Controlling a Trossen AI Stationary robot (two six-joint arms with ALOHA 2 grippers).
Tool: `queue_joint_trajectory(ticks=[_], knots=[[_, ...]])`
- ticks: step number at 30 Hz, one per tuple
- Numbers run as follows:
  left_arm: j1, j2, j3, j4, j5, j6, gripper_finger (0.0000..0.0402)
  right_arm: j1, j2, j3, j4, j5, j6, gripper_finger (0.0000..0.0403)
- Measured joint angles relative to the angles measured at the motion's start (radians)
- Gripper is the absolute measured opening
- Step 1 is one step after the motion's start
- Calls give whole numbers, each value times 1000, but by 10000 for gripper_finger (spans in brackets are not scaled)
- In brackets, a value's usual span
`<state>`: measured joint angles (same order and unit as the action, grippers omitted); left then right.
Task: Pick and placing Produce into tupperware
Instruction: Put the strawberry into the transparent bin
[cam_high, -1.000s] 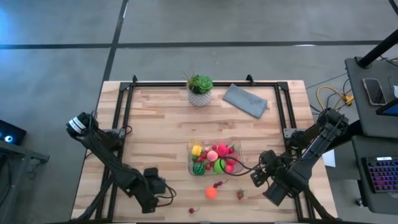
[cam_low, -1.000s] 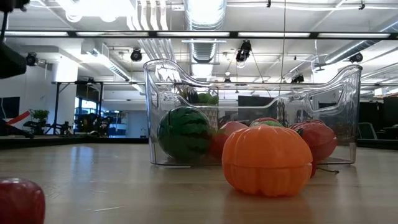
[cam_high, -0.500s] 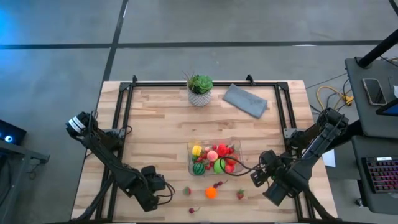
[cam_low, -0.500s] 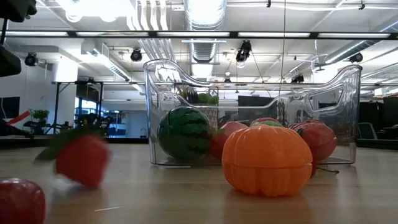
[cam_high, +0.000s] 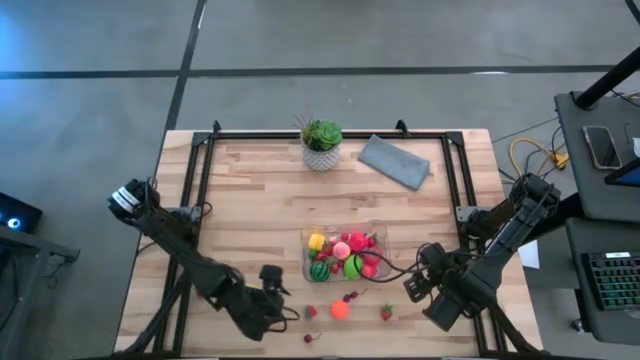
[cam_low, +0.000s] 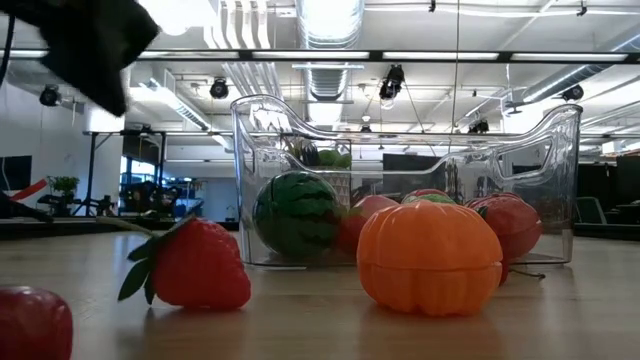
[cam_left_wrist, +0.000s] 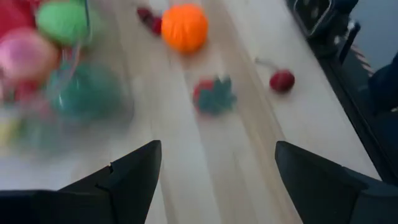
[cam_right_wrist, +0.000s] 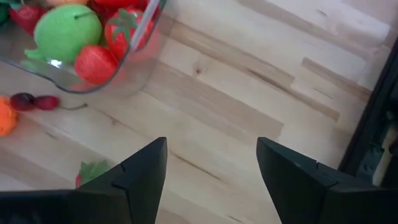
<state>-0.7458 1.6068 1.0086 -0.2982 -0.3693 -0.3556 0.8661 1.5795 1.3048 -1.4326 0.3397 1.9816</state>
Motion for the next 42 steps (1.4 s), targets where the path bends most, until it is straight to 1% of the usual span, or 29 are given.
queue_joint_trajectory(ticks=[4, 7, 9, 11, 17, 25, 29, 33, 38, 42], knots=[[50, 50, -3, 116, 71, 127, 299, 2, 0, 0, 0, -18, -1, 238], [73, 102, -3, 214, 140, 158, 299, 2, 0, 0, 1, -38, -10, 236], [81, 139, 2, 279, 152, 162, 299, 6, 0, 0, 1, -57, -23, 237], [84, 170, 17, 311, 148, 179, 299, 11, 0, 0, 1, -68, -36, 238], [96, 247, 62, 312, 75, 182, 299, 31, 0, 0, -1, -78, -72, 237], [105, 331, 114, 308, 64, 178, 299, 55, 0, -3, -3, -78, -74, 237], [106, 342, 120, 295, 56, 175, 297, 68, 0, -4, -4, -78, -59, 235], [109, 343, 120, 246, 45, 152, 275, 72, 0, -6, -4, -78, -45, 237], [110, 343, 118, 241, 44, 151, 229, 72, 0, -8, -6, -78, -45, 237], [111, 343, 116, 240, 45, 151, 203, 72, 0, -12, -6, -78, -44, 236]])
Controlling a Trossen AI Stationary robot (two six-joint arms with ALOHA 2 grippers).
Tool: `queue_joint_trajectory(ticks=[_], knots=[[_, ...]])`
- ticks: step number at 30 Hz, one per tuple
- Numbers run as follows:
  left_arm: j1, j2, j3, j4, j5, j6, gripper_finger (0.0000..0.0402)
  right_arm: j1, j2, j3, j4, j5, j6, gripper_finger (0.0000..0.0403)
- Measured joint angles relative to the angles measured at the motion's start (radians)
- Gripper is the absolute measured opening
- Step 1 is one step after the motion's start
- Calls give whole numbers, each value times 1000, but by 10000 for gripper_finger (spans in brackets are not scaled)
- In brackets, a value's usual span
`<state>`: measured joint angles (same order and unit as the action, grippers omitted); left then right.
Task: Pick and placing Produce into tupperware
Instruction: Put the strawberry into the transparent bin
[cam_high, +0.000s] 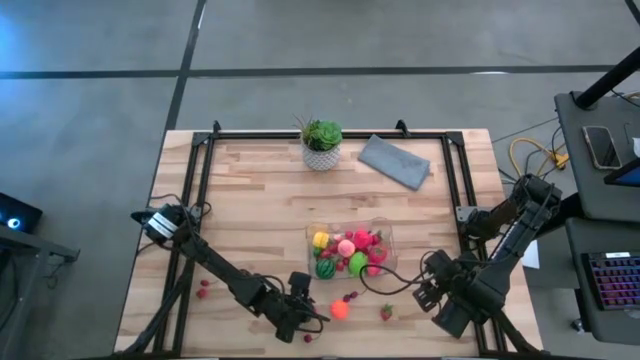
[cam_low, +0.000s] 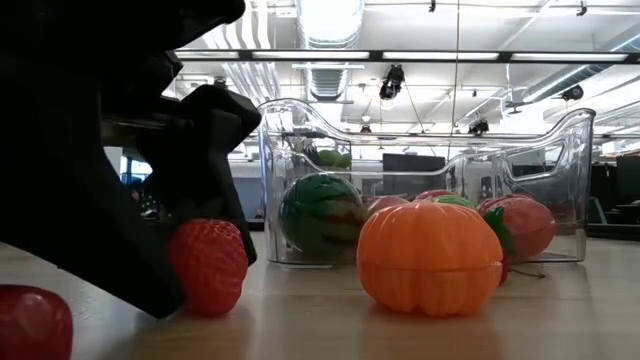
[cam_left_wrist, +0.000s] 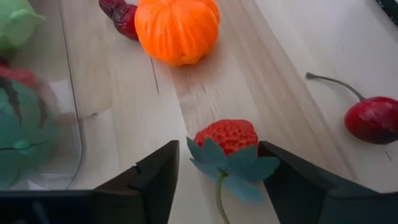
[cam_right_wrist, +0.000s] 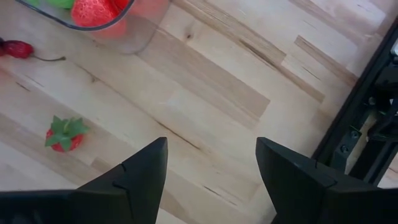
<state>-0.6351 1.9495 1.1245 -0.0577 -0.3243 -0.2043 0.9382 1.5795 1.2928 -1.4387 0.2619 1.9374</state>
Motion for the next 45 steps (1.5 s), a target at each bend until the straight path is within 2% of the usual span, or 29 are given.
queue_joint_trajectory(ticks=[10, 22, 27, 34, 42, 45], knots=[[0, 0, -1, -9, 10, 0, 165, 0, 0, -7, -1, 0, 51, 237], [0, -3, 8, -13, 10, 2, 99, 0, 0, -7, 2, -8, 39, 233], [0, -8, 37, -24, 10, 1, 93, 0, 0, -7, 2, -8, 19, 233], [0, -60, 109, -166, -31, 1, 93, 1, 0, -7, 2, -8, -6, 233], [2, -192, 167, -243, -133, 2, 92, 4, -9, -7, 8, -4, -32, 233], [35, -244, 179, -289, -184, 2, 92, 6, -20, -7, 2, 22, -30, 233]])
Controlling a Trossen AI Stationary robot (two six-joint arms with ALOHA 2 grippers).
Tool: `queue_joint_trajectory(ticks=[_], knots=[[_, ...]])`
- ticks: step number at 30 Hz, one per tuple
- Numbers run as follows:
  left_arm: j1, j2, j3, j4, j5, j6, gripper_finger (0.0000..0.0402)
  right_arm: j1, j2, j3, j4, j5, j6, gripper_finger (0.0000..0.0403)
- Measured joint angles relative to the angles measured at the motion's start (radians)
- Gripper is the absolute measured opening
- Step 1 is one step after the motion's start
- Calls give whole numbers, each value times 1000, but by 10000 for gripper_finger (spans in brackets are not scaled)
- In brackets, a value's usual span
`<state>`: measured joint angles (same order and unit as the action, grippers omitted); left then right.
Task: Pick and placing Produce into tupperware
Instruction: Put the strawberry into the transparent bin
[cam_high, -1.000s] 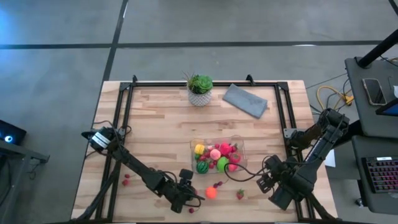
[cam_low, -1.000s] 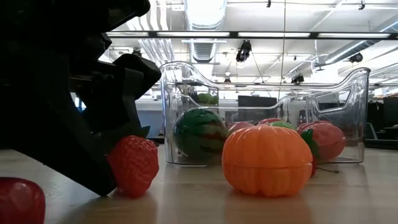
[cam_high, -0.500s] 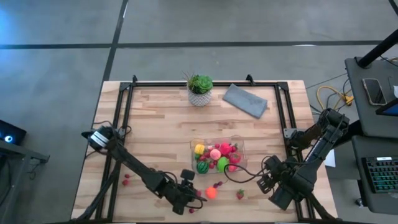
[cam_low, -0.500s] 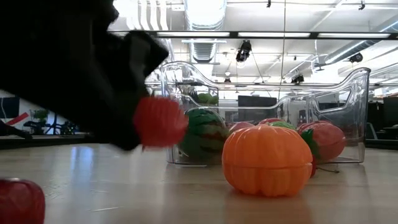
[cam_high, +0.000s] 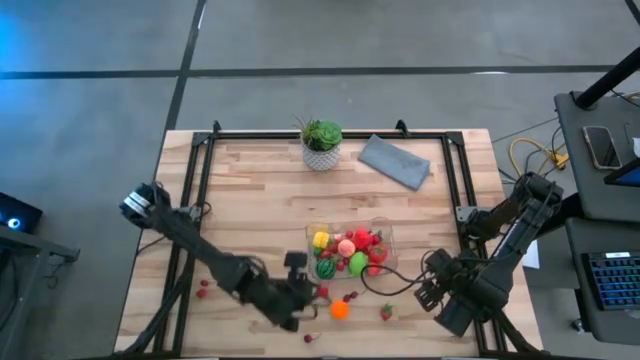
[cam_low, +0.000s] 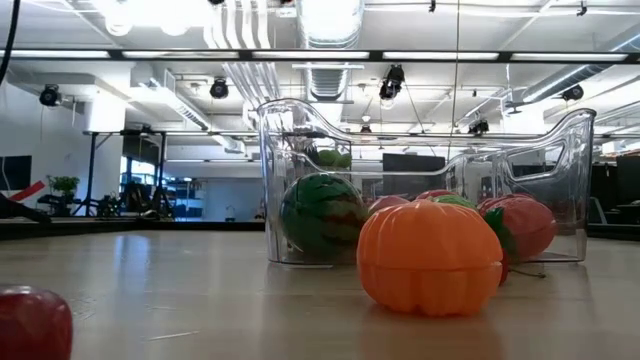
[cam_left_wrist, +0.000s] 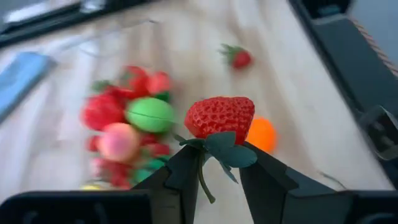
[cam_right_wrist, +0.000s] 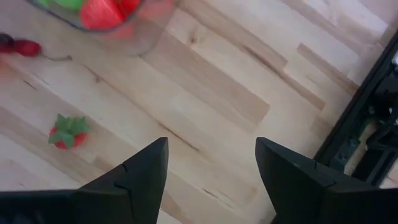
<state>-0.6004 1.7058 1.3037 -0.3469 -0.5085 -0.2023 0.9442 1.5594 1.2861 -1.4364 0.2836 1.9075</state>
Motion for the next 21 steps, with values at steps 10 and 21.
queue_joint_trajectory(ticks=[10, 21], knots=[[265, -51, 3, -141, 228, -86, 94, 3, -22, 0, -113, 59, 99, 233], [370, -55, 0, -179, 275, -232, 200, 3, -39, -35, -135, 87, 164, 233]])
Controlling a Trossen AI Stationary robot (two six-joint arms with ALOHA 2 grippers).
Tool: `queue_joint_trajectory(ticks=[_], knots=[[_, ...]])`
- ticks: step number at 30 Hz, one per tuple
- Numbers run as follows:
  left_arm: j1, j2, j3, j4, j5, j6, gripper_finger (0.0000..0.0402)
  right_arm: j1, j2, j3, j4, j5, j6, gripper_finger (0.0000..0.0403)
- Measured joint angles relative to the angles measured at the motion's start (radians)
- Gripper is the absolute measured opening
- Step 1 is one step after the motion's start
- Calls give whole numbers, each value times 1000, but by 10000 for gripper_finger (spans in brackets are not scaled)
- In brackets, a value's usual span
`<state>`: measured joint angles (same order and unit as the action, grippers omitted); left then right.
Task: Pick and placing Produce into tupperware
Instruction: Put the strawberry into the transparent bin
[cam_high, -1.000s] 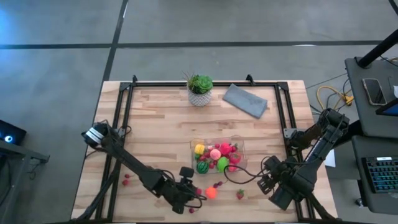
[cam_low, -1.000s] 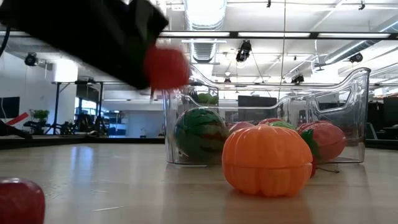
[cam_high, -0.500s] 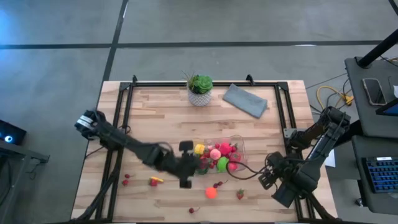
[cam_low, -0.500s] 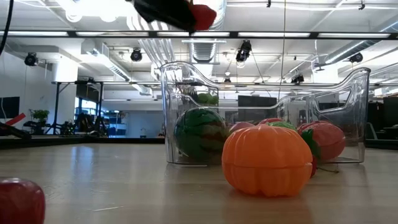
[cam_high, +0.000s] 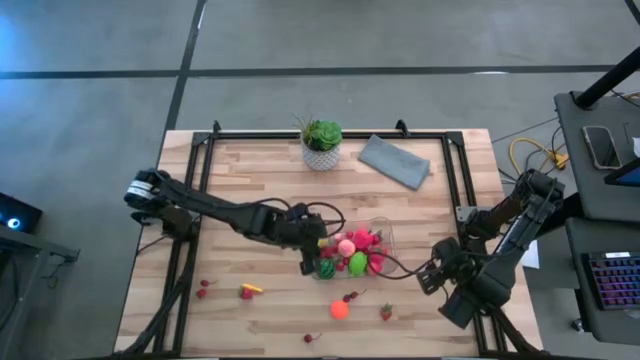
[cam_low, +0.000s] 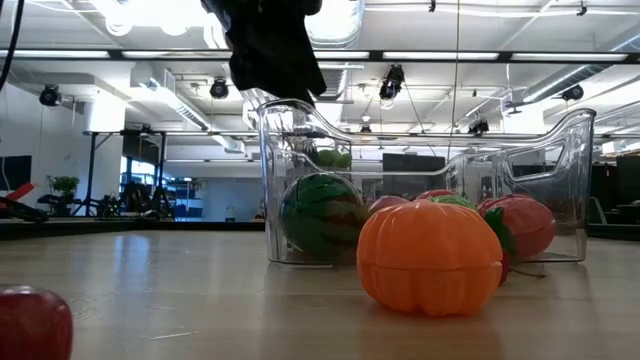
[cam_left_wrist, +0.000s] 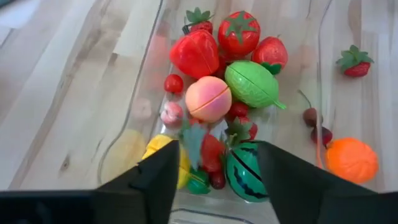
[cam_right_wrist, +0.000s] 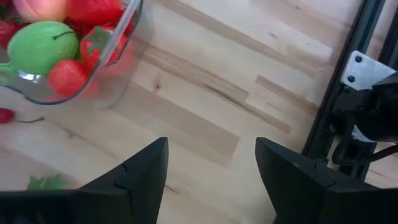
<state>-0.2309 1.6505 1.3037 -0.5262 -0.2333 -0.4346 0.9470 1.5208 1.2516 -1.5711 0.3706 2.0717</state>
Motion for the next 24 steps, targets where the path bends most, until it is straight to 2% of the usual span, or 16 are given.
queue_joint_trajectory(ticks=[3, 6, 11, 13, 16, 20, 24], knots=[[1, 0, 4, -49, -2, 4, 236, 0, -7, -21, 0, 0, 0, 233], [-2, -12, 8, -143, 15, 2, 254, 0, -14, -31, 16, -4, -10, 233], [-30, -43, 3, -282, 104, -33, 258, 33, -22, -32, 193, -5, -241, 233], [-52, -52, 3, -318, 107, -83, 258, 51, -13, -32, 247, 14, -326, 232], [-89, -66, 3, -360, 109, -169, 258, 70, 13, -33, 277, 7, -352, 231], [-136, -80, 3, -380, 109, -341, 258, 77, 54, -33, 292, -99, -265, 231], [-176, -81, 3, -386, 110, -509, 258, 76, 85, -34, 407, -161, -288, 231]])
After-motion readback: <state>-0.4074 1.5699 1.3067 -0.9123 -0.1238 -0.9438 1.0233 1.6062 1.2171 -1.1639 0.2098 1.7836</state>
